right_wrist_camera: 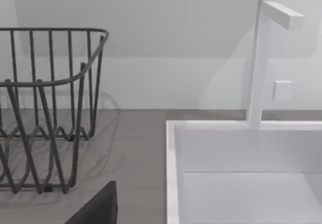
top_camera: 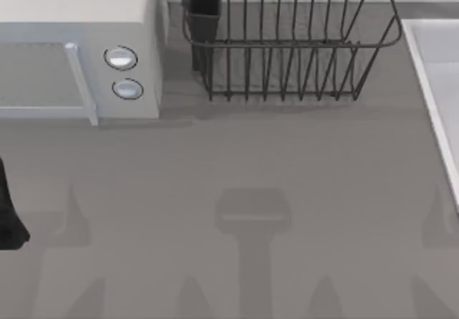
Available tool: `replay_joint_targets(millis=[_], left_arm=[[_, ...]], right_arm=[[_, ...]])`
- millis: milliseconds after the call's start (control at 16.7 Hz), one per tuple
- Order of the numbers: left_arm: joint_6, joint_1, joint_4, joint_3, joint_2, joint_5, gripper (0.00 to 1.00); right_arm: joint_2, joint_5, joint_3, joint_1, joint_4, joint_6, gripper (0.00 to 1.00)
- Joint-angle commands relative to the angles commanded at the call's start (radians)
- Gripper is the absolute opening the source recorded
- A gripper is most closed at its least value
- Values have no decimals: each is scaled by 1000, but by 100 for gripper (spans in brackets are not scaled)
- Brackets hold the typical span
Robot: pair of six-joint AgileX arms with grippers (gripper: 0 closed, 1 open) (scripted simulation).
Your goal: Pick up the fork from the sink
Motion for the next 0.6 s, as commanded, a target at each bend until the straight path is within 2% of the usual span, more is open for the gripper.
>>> replay_joint_targets(millis=[300,600], left_arm=[[0,0,0,0,0,0,100],[0,0,0,0,0,0,100]], right_arm=[[194,1,165,-27,-99,-26,100],[579,2,491,-81,-296,-78,100]])
